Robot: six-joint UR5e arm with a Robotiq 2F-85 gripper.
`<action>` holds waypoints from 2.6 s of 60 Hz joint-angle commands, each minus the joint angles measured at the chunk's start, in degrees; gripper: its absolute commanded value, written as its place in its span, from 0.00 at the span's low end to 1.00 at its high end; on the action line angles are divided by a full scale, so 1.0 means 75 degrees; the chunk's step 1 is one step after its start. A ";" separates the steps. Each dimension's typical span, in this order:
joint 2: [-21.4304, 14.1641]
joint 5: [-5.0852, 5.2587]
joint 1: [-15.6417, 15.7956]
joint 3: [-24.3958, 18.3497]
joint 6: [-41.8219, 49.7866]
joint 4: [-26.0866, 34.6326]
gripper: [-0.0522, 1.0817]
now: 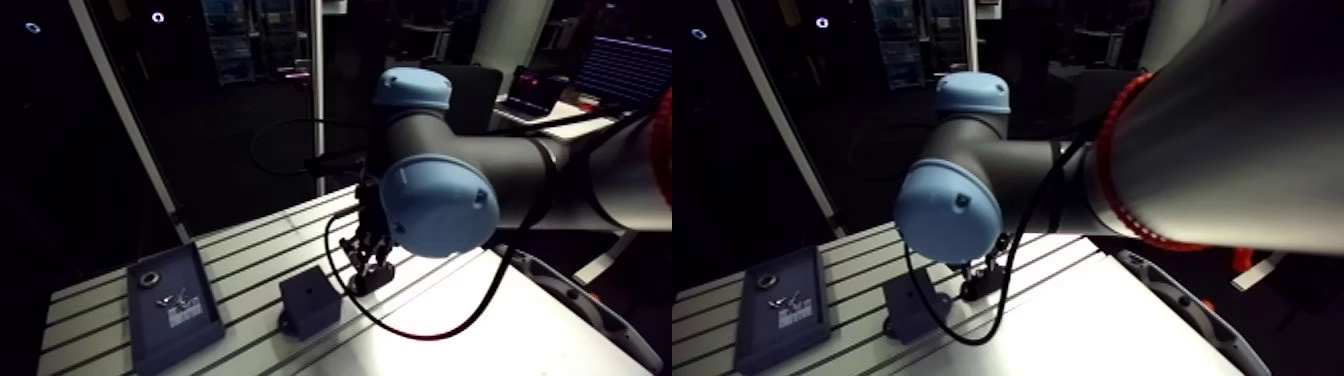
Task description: Pick up the M10 bolt and insert it into the hole until fully seated.
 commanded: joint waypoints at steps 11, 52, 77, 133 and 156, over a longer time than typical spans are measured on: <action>0.0008 -0.0044 -0.0005 0.0069 0.0003 -0.0035 0.50; 0.0161 -0.0071 -0.0052 0.0024 -0.0008 -0.0109 0.53; 0.0161 -0.0083 -0.0052 -0.0025 -0.0020 -0.0098 0.54; 0.0077 -0.0083 -0.0041 0.0045 -0.0020 -0.0086 0.57; 0.0079 -0.0083 -0.0041 0.0045 -0.0018 -0.0074 0.62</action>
